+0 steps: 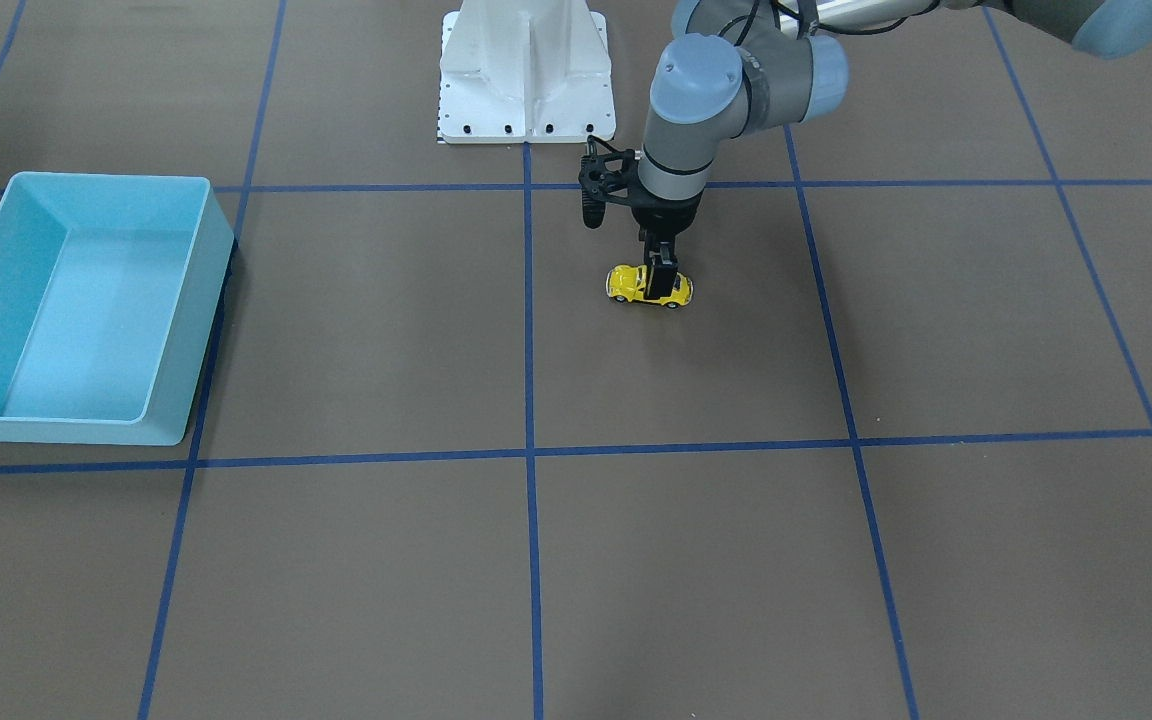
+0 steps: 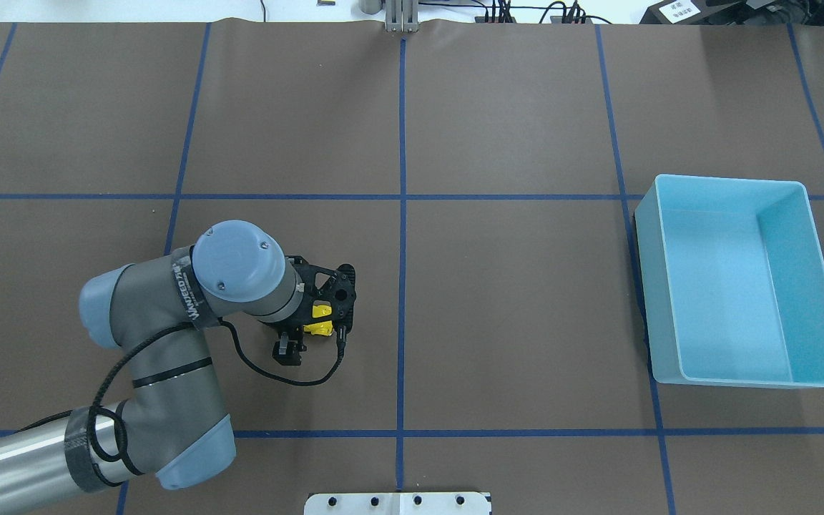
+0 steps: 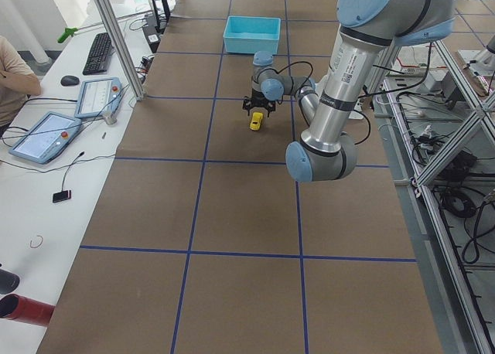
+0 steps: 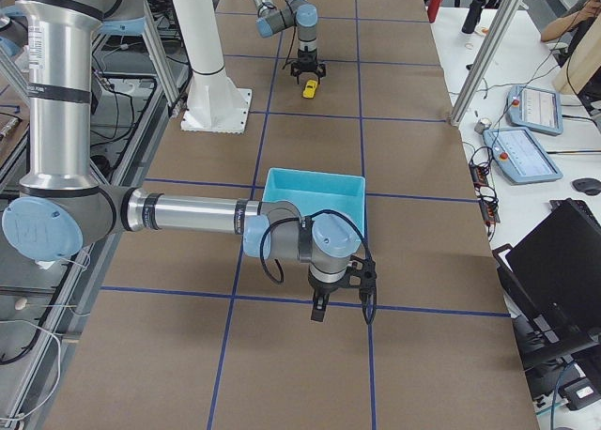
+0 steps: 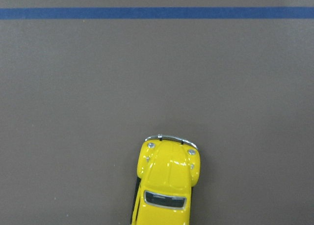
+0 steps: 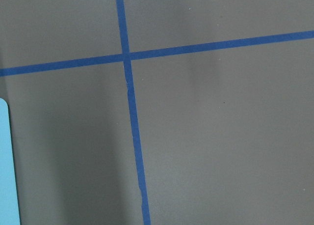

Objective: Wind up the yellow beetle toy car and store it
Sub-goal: 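Lower the left gripper and grip the car's roof against the table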

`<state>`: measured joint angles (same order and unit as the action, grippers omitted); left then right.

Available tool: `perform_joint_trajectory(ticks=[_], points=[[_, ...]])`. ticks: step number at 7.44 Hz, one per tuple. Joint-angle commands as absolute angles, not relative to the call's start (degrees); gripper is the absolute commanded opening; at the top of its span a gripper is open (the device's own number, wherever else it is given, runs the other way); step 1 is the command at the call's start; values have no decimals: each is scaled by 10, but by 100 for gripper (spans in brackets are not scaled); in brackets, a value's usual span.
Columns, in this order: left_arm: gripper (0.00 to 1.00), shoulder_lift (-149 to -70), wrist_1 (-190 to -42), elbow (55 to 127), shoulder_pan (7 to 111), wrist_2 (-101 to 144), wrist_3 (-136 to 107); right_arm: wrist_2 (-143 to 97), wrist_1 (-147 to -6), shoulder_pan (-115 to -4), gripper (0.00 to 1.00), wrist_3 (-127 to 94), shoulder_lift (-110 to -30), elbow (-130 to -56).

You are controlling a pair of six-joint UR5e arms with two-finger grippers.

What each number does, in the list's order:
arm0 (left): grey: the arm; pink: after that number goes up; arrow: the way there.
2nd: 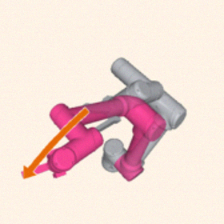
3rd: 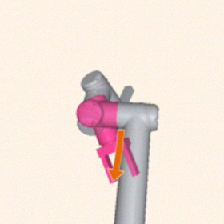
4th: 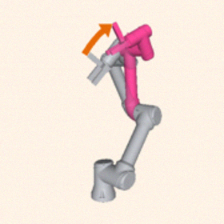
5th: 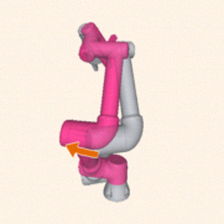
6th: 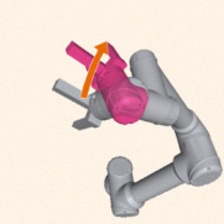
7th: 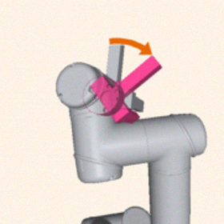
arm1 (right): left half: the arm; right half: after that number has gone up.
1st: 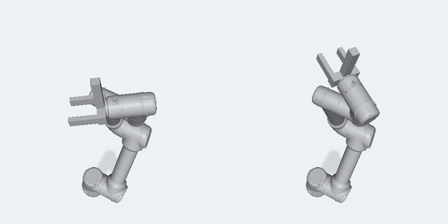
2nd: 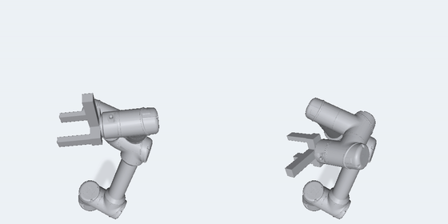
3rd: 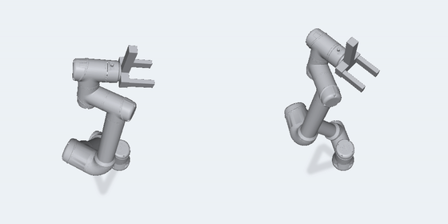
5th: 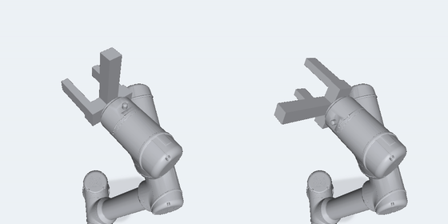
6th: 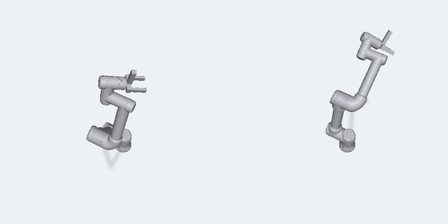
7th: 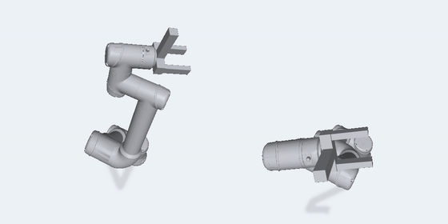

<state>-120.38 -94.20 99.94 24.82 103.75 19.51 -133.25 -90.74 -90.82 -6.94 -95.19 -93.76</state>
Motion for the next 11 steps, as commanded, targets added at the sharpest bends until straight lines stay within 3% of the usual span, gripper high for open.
perform_joint_trajectory(ticks=[1, 4, 11], points=[[100, -1218, -942, 977, 235, 1021, 213, -1340, -907, -914, 100, -69, -954, -939], [100, -1221, -942, 974, 235, 1022, 229, -1349, -908, -914, 100, -69, -979, -970], [100, -1238, -939, 962, 250, 1027, 250, -1340, -910, -912, 100, -69, -979, -970]])
